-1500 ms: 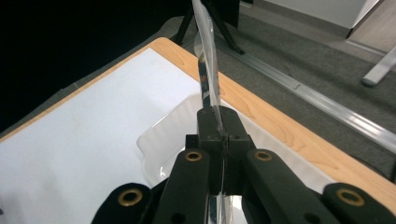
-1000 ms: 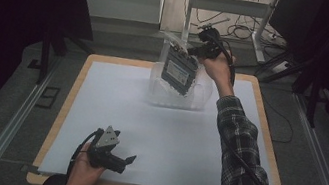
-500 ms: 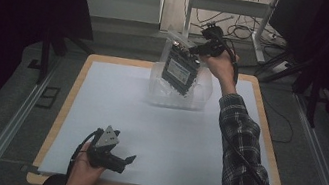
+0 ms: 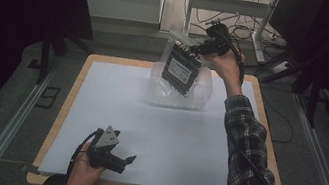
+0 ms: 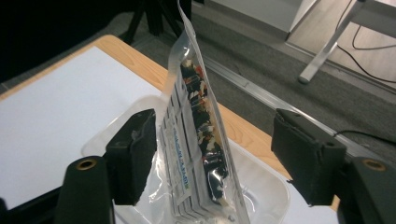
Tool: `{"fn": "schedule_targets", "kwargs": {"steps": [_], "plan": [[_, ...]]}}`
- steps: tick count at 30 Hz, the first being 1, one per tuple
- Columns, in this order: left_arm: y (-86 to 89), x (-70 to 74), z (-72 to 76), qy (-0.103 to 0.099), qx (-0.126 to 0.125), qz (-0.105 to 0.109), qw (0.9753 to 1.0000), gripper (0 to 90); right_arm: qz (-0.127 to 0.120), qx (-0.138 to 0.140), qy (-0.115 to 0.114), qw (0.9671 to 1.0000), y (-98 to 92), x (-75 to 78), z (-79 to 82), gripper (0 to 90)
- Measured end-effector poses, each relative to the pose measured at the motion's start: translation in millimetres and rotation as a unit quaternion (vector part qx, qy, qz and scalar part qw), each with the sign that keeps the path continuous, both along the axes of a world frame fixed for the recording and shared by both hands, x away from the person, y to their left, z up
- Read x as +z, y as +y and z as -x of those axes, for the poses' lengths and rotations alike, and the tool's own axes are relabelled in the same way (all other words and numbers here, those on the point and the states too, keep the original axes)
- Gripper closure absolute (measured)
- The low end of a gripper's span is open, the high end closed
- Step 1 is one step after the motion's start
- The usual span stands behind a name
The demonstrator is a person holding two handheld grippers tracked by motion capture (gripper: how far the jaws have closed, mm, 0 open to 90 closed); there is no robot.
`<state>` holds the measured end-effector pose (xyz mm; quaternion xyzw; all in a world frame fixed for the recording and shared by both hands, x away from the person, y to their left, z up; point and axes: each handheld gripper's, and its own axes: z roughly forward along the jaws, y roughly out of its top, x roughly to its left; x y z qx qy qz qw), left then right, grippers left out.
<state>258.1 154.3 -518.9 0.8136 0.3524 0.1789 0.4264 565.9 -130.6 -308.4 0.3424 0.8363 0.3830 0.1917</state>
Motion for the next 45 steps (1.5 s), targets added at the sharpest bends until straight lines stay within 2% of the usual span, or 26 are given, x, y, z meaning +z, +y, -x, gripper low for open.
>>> {"fn": "schedule_targets", "kwargs": {"steps": [5, 13, 23, 26, 38, 45], "plan": [[-0.7, -0.1, -0.2, 0.001, -0.003, -0.001, 1.0000, 0.0, -0.009, 0.009, -0.005, 0.9999, -8.0, 5.4, 7.1, 25.3], [1.5, 0.1, -0.9, 0.005, 0.000, 0.013, 0.9999, 0.0, -0.027, 0.034, -0.010, 0.9990, -18.7, 6.9, 23.9, 17.6], [2.0, -0.5, -1.6, 0.007, 0.002, 0.014, 0.9999, 0.0, -0.044, 0.037, -0.012, 0.9983, -40.0, -5.8, 40.7, 9.8], [1.5, -0.6, -1.4, 0.005, 0.001, 0.014, 0.9999, 0.0, -0.046, 0.039, -0.004, 0.9982, -45.3, -11.1, 44.4, 7.9], [-0.8, -1.4, -1.0, 0.004, -0.004, 0.005, 1.0000, 0.0, -0.052, 0.060, 0.000, 0.9968, -55.2, -30.3, 68.7, 0.9], [-2.0, -2.1, -1.0, 0.004, -0.007, -0.001, 1.0000, 0.0, -0.055, 0.062, -0.002, 0.9966, -61.9, -41.7, 84.2, 0.0]]}}
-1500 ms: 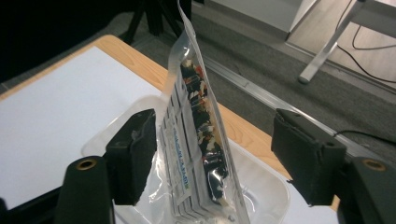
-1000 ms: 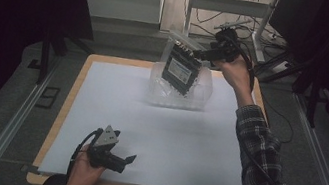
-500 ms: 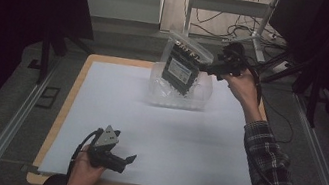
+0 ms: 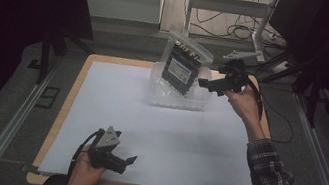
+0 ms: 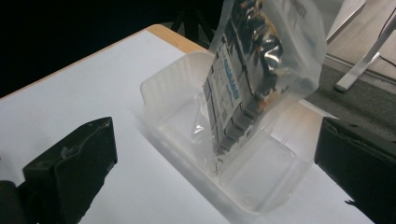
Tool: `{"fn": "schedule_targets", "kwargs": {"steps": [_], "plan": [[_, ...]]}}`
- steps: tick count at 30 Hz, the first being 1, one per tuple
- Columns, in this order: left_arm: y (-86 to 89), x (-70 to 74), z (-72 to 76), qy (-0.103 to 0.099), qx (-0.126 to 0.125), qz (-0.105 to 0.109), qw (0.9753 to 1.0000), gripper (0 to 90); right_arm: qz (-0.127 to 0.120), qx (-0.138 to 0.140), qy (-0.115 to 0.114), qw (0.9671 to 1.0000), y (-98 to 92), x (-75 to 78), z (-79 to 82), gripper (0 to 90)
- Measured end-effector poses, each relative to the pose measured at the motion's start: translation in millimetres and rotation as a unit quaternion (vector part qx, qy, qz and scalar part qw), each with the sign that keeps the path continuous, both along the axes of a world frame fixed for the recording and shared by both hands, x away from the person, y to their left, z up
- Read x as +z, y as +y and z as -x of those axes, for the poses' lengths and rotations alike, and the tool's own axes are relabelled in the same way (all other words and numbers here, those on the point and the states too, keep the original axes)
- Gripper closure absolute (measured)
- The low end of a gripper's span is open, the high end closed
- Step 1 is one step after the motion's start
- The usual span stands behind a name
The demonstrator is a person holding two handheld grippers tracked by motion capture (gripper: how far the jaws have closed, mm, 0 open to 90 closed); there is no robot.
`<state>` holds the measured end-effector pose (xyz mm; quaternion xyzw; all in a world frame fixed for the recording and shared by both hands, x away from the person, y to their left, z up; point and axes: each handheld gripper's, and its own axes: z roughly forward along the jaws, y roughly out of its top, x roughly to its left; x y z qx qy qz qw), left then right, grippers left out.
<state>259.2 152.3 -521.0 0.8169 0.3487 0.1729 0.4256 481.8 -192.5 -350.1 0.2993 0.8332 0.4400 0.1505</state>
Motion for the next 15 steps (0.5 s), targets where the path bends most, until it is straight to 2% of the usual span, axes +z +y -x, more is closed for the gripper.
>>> {"fn": "schedule_targets", "kwargs": {"steps": [5, 11, 15], "plan": [[-0.2, -0.1, 0.1, -0.001, -0.001, -0.001, 1.0000, 0.0, 0.003, -0.003, -0.004, 1.0000, -6.2, -8.3, 11.8, 0.0], [-0.7, -0.5, 0.4, 0.000, -0.002, -0.001, 1.0000, 0.0, 0.022, -0.005, -0.008, 0.9997, -13.3, -19.5, 31.9, 0.0], [-1.2, -0.6, 0.7, -0.001, -0.003, -0.002, 1.0000, 0.0, 0.025, -0.002, -0.008, 0.9996, -16.8, -24.7, 41.9, 0.0]]}}
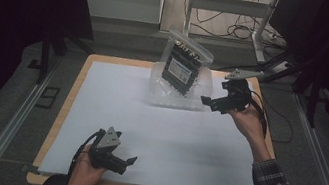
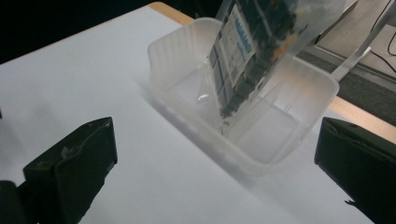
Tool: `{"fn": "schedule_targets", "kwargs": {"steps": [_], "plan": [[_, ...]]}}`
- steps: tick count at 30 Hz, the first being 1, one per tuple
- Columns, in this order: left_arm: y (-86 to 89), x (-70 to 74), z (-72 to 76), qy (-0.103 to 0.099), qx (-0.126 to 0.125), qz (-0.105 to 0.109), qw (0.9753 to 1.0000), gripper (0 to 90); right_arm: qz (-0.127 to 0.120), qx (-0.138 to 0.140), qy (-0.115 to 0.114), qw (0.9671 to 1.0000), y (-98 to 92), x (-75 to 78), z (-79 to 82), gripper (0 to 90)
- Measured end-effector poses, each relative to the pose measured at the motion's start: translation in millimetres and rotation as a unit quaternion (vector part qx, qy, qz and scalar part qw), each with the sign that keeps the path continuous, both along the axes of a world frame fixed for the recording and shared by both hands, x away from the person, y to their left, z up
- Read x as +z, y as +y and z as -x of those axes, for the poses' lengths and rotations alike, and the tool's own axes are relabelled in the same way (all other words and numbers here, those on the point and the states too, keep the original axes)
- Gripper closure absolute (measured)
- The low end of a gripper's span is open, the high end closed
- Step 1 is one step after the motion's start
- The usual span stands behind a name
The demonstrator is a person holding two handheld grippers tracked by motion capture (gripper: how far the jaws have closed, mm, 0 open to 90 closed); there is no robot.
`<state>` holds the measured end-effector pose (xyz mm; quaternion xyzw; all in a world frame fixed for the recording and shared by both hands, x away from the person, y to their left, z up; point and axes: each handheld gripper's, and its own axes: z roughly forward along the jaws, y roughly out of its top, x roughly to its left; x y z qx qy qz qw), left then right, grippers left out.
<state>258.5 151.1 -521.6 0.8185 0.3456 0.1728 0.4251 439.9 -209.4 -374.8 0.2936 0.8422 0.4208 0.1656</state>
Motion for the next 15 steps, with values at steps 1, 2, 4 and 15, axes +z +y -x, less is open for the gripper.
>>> {"fn": "schedule_targets", "kwargs": {"steps": [1, 2, 4, 15], "plan": [[-0.1, 0.0, 0.1, 0.000, 0.000, 0.000, 1.0000, 0.0, 0.002, 0.001, 0.000, 1.0000, -1.1, -1.6, 3.6, 0.0], [-0.1, 0.0, 0.1, -0.001, 0.000, 0.000, 1.0000, 0.0, 0.004, 0.002, -0.001, 1.0000, -2.4, -3.2, 7.3, 0.0], [-0.2, -0.1, 0.1, 0.000, 0.000, 0.000, 1.0000, 0.0, 0.005, 0.002, -0.002, 1.0000, -5.2, -6.2, 15.0, 0.0], [-0.5, 0.0, 0.3, 0.002, 0.003, -0.004, 1.0000, 0.0, -0.003, 0.017, -0.001, 0.9998, -24.6, -23.5, 57.3, 0.0]]}}
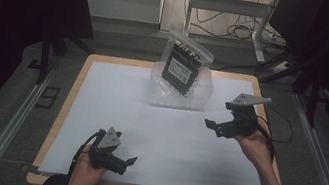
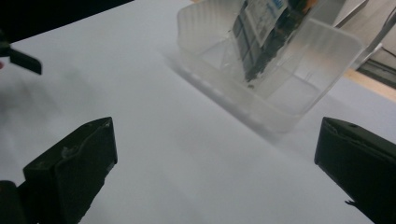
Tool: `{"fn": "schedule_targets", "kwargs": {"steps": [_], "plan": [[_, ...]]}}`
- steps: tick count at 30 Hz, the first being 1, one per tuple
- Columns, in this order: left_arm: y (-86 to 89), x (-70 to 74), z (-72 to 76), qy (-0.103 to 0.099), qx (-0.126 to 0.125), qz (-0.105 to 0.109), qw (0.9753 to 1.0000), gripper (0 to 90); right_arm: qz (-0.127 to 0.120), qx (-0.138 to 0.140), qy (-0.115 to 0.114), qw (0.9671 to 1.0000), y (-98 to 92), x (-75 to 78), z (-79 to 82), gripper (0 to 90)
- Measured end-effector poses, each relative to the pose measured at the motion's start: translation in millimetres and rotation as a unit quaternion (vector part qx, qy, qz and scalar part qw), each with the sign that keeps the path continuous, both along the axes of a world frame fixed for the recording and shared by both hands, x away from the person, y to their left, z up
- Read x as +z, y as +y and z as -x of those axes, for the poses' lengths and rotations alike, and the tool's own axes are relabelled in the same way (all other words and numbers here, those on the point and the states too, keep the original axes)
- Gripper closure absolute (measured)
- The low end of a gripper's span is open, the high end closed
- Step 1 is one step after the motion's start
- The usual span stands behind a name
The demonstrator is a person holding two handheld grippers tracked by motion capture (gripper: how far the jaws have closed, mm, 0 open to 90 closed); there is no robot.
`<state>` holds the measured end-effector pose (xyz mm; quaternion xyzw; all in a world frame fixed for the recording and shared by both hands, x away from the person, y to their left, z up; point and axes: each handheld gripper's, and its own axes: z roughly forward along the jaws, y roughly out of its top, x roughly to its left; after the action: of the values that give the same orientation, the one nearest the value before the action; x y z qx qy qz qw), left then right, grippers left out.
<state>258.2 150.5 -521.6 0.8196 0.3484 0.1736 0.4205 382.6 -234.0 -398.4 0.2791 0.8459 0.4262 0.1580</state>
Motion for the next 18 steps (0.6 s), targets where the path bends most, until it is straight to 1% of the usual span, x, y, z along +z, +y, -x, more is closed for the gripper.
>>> {"fn": "schedule_targets", "kwargs": {"steps": [1, 2, 3, 4, 5, 8, 11, 13, 18], "plan": [[0.0, 0.0, -0.1, 0.000, 0.000, -0.001, 1.0000, 0.0, 0.000, 0.002, 0.000, 1.0000, -1.2, -2.1, 3.9, 0.0], [0.1, -0.1, -0.2, 0.000, 0.001, -0.002, 1.0000, 0.0, -0.001, 0.004, 0.001, 1.0000, -3.7, -6.1, 11.5, 0.0], [0.0, -0.2, -0.3, 0.001, 0.001, -0.003, 1.0000, 0.0, -0.001, 0.004, 0.001, 1.0000, -3.7, -6.1, 11.5, 0.0], [-0.3, -0.3, -0.3, 0.003, 0.001, -0.006, 1.0000, 0.0, -0.006, 0.007, 0.004, 1.0000, -6.4, -9.9, 18.8, 0.0], [-0.3, -0.3, -0.3, 0.003, 0.001, -0.006, 1.0000, 0.0, -0.006, 0.007, 0.004, 1.0000, -6.4, -9.9, 18.8, 0.0], [-1.2, -0.3, -0.2, 0.009, 0.003, -0.008, 0.9999, 0.0, -0.018, 0.010, 0.007, 0.9998, -11.3, -16.2, 29.6, 0.0], [-1.6, 0.2, 0.0, 0.007, 0.003, -0.016, 0.9998, 0.0, -0.020, 0.006, 0.008, 0.9998, -16.4, -23.3, 39.5, 0.0], [-2.0, 0.3, 0.1, 0.007, 0.003, -0.017, 0.9998, 0.0, -0.019, 0.006, 0.011, 0.9997, -20.3, -28.2, 44.6, 0.0], [-2.3, 0.3, 0.3, 0.007, 0.003, -0.018, 0.9998, 0.0, -0.016, -0.006, 0.004, 0.9998, -30.7, -39.3, 57.8, 0.0]]}}
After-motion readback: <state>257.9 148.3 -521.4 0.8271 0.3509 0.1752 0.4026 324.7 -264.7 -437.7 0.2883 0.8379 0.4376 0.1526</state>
